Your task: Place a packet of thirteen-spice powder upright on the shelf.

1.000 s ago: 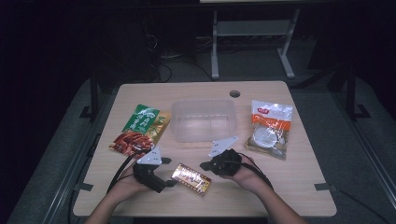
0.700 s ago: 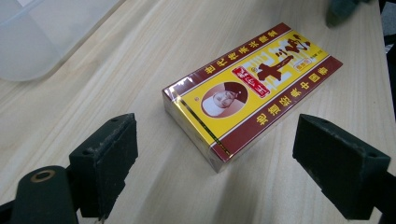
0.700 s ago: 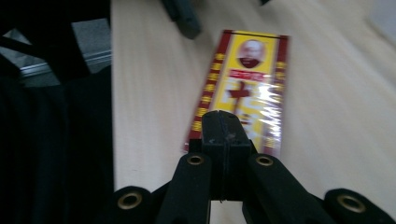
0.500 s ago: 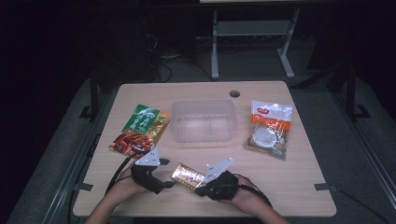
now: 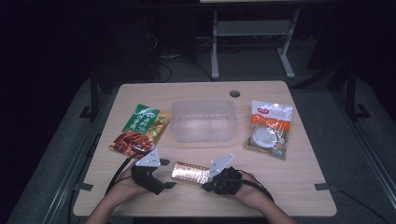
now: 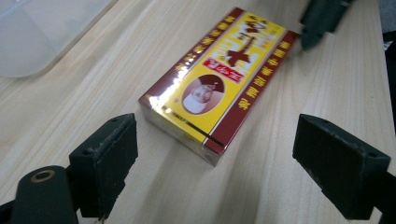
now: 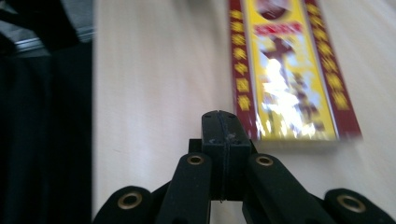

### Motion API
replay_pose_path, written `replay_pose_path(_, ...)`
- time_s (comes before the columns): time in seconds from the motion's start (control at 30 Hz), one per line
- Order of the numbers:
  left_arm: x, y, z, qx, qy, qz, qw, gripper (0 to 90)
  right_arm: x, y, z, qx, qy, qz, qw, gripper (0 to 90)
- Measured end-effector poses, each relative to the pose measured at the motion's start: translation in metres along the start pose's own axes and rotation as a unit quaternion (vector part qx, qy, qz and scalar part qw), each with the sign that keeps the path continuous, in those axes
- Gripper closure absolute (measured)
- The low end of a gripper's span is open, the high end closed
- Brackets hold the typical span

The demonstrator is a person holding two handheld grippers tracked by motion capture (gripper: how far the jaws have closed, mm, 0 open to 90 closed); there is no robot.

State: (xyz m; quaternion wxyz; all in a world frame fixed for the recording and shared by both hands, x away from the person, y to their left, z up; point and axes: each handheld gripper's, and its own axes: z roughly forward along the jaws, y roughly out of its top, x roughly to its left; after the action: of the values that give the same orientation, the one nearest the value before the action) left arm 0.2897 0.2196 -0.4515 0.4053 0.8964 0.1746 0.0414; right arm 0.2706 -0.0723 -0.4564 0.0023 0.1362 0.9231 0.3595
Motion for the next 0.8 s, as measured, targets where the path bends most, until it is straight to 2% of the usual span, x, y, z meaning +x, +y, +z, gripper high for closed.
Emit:
replay_pose_path(0.1, 0.0, 0.0, 0.0, -0.001, 0.0, 0.0, 1.0, 13.4, -0.007, -0.003, -0.003, -0.002, -0.01, 0.008, 0.9999, 89.8)
replay_pose_path(0.17, 0.0, 0.0, 0.001, -0.001, 0.0, 0.001, 1.0, 13.4, -0.016, -0.006, -0.008, -0.009, -0.022, 0.037, 0.999, 89.8)
replay_pose_path(0.3, -0.001, 0.001, 0.0, -0.002, 0.004, 0.004, 1.0, 13.4, -0.025, -0.008, -0.008, -0.013, -0.028, 0.054, 0.9981, 89.8)
replay_pose_path(0.4, 0.0, 0.001, -0.001, -0.004, 0.008, 0.004, 1.0, 13.4, -0.027, -0.008, -0.007, -0.014, -0.029, 0.041, 0.9986, 89.9)
replay_pose_path(0.43, 0.0, 0.001, -0.002, -0.005, 0.009, 0.003, 0.9999, 13.4, -0.026, -0.007, -0.008, -0.016, -0.028, 0.039, 0.9987, 89.9)
replay_pose_path(0.47, 0.001, 0.001, -0.002, -0.006, 0.01, 0.004, 0.9999, 13.4, -0.022, -0.006, -0.01, -0.016, -0.023, 0.046, 0.9985, 89.9)
replay_pose_path(0.53, 0.003, 0.0, -0.002, -0.004, 0.011, 0.003, 0.9999, 13.4, -0.016, -0.004, -0.01, -0.017, -0.012, 0.039, 0.999, 89.9)
replay_pose_path(0.63, 0.004, 0.0, -0.001, -0.006, 0.012, 0.001, 0.9999, 13.4, -0.013, -0.003, -0.006, -0.014, -0.007, 0.033, 0.9993, 89.9)
replay_pose_path(0.67, 0.004, 0.001, 0.0, -0.006, 0.012, 0.002, 0.9999, 13.4, -0.015, -0.002, -0.001, -0.005, -0.017, 0.023, 0.9996, 89.9)
replay_pose_path(0.7, 0.004, 0.001, 0.0, -0.006, 0.012, 0.002, 0.9999, 13.4, -0.015, -0.002, -0.001, -0.005, -0.017, 0.023, 0.9996, 89.9)
replay_pose_path(0.73, 0.004, 0.002, 0.0, -0.006, 0.013, 0.002, 0.9999, 13.4, -0.018, 0.0, 0.002, -0.009, -0.029, 0.035, 0.9989, 89.9)
replay_pose_path(0.77, 0.004, 0.003, 0.001, -0.006, 0.012, 0.004, 0.9999, 13.4, -0.021, 0.001, 0.003, -0.011, -0.042, 0.037, 0.9984, 89.9)
replay_pose_path(0.8, 0.004, 0.003, 0.001, -0.006, 0.012, 0.004, 0.9999, 13.4, -0.021, 0.001, 0.003, -0.011, -0.042, 0.037, 0.9984, 89.9)
